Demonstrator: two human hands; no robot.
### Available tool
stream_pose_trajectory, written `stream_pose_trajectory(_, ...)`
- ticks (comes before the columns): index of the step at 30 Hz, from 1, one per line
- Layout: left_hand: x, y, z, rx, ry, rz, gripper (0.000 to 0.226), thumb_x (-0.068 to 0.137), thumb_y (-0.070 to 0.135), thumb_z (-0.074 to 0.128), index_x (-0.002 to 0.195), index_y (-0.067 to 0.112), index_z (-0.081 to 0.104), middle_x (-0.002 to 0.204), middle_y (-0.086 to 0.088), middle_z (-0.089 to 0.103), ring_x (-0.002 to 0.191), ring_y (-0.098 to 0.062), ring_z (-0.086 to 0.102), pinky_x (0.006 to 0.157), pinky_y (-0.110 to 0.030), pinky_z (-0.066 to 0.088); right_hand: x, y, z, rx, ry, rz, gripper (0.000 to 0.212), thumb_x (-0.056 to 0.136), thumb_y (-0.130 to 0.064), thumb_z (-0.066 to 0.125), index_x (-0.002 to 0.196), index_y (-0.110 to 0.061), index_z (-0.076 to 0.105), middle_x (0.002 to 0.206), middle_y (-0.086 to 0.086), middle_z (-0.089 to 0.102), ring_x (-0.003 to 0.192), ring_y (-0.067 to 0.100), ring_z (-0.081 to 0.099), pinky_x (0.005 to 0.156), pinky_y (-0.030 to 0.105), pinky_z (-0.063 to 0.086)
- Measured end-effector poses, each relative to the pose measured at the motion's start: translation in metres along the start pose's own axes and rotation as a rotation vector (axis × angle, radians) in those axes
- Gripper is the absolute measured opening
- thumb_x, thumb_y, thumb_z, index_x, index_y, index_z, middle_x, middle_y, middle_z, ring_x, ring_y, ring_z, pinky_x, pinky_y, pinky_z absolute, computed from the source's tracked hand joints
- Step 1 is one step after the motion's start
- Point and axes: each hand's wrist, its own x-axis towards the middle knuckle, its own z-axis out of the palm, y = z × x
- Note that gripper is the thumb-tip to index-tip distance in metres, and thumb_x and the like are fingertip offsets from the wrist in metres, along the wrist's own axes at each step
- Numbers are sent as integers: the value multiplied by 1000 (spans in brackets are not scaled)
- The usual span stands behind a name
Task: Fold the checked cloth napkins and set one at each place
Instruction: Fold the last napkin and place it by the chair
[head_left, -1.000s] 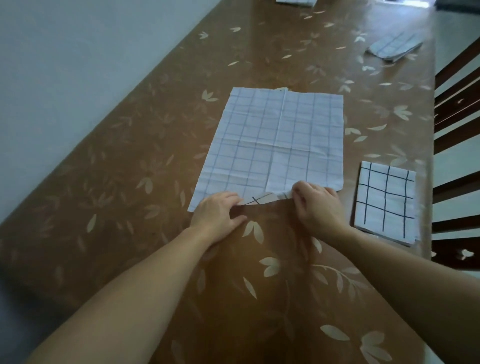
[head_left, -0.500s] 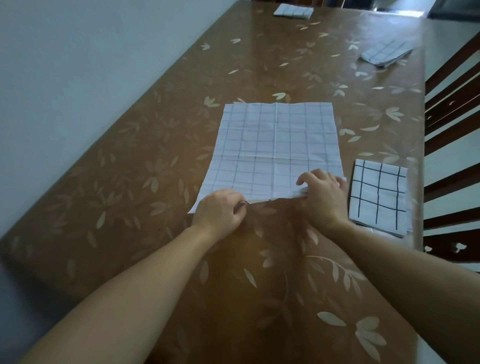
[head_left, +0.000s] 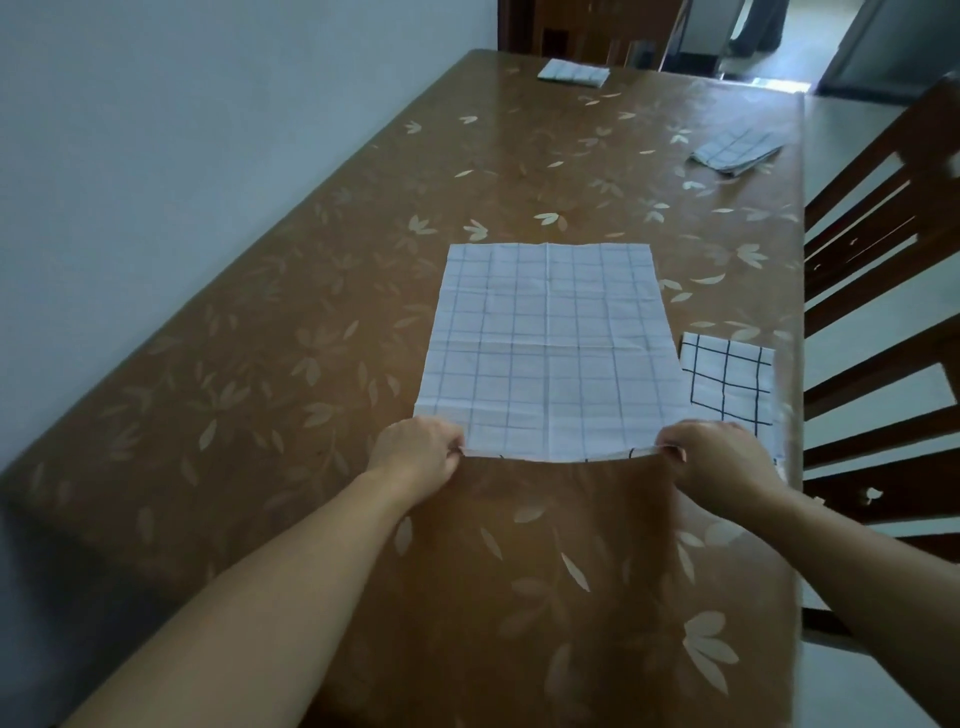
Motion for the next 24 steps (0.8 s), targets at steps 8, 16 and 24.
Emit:
stream_pose_trajectory(8, -53, 14, 19, -3, -176, -14, 12, 86, 24, 56, 92, 31, 65, 107, 8, 64, 101, -18, 59, 90, -33, 46, -55, 6, 13, -23, -141, -76, 22, 88, -20, 52, 69, -27, 59, 75, -14, 57, 72, 8, 54, 73, 25, 41)
stream_pose_trajectory(16, -102, 37, 31, 5, -313, 11, 8, 79, 21, 61, 76, 29, 62, 95, 9, 62, 88, -13, 60, 76, -30, 53, -104, 11, 18, -38, -317, -75, 14, 81, -23, 54, 71, -19, 63, 72, -1, 64, 71, 13, 61, 69, 29, 54)
stream_pose_trajectory(24, -104, 42, 35, -68, -431, -17, 55, 64, 82, 55, 78, 30, 64, 87, 11, 62, 81, -8, 58, 75, -30, 53, -93, 1, 8, 106, -726, 36, 68, 63, -87, 51, 67, -20, 61, 70, -3, 60, 66, 12, 55, 64, 26, 44)
